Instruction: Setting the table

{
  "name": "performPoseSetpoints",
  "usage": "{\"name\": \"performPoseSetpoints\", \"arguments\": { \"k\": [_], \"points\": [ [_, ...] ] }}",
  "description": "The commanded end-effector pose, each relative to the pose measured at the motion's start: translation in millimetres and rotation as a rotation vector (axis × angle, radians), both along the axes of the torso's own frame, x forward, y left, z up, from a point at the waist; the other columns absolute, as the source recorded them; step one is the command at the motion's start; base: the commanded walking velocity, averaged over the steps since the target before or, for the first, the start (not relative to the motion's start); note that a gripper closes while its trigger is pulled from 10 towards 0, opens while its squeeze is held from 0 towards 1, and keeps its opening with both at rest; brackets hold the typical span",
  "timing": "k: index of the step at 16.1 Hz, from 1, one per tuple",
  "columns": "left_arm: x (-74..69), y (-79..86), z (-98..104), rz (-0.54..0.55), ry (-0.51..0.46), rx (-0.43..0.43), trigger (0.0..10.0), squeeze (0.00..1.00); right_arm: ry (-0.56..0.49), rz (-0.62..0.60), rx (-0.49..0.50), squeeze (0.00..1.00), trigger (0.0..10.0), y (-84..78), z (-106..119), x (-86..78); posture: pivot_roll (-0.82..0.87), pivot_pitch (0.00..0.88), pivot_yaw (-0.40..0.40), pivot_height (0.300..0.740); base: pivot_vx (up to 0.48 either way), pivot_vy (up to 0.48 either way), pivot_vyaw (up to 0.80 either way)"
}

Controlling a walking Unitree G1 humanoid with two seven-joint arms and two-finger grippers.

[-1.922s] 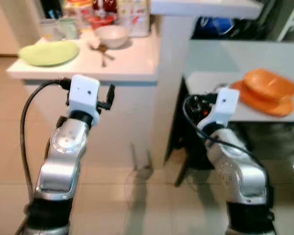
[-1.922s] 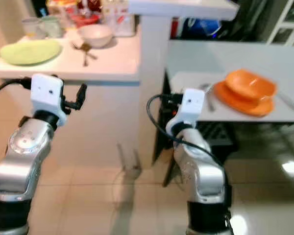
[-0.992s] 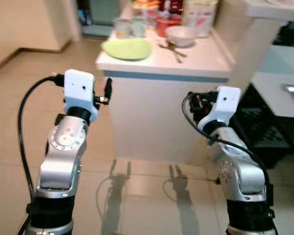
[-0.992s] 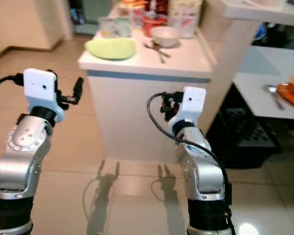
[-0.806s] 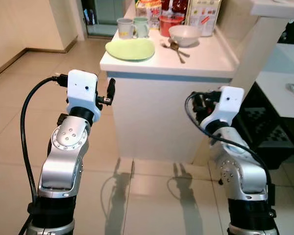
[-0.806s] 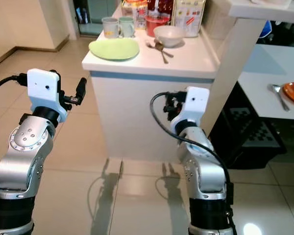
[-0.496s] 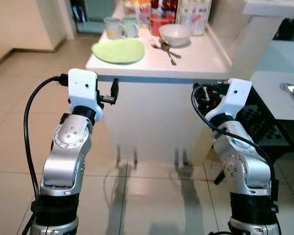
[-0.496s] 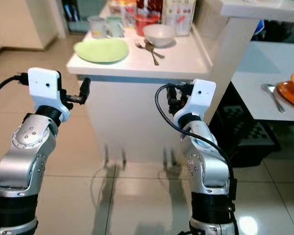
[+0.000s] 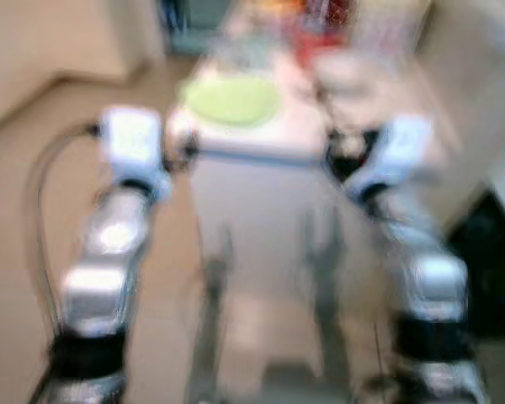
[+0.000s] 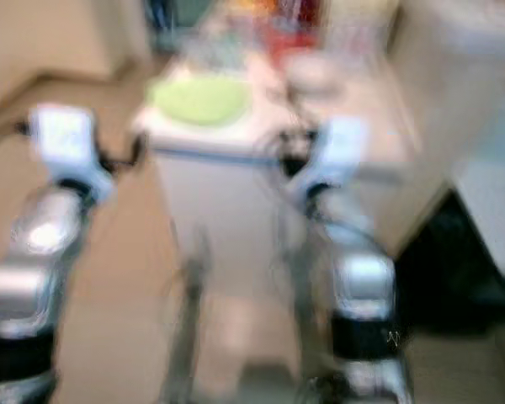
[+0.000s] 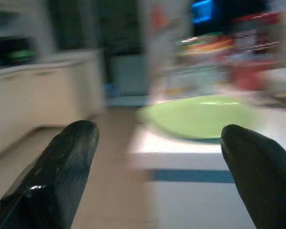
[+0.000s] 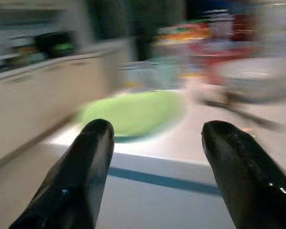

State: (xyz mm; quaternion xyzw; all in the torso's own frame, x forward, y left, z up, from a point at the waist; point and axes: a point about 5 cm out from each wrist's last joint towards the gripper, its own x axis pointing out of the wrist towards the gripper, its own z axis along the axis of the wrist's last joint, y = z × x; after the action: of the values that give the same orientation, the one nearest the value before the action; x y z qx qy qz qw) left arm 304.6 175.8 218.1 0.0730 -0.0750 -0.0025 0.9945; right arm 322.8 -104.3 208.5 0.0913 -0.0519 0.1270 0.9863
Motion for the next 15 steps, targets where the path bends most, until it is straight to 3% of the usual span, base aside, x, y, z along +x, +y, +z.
{"name": "performPoseSetpoints", "arguments": {
  "k": [1,8,15],
  "points": [
    [-0.2,-9.5,1.9,-0.028,-0.005,-0.001,10.0,1.0,-0.002,-0.041,-0.017,0.0,10.0,-12.0,-0.4,1.4,0.04,0.0,-0.017,0.74,0.375,0.0,0.0],
    [-1.0,-8.8,1.1,-0.027,0.0,0.015,10.0,1.0,-0.008,-0.025,-0.011,0.0,10.0,-9.7,-0.1,1.7,0.04,0.0,-0.02,0.74,0.361,0.0,0.0],
    [-3.3,-18.7,-1.9,-0.096,0.014,0.019,10.0,1.0,0.008,-0.06,0.004,0.0,10.0,-16.4,0.3,4.9,0.04,0.0,-0.021,0.74,0.362,0.0,0.0]
  ]
}}
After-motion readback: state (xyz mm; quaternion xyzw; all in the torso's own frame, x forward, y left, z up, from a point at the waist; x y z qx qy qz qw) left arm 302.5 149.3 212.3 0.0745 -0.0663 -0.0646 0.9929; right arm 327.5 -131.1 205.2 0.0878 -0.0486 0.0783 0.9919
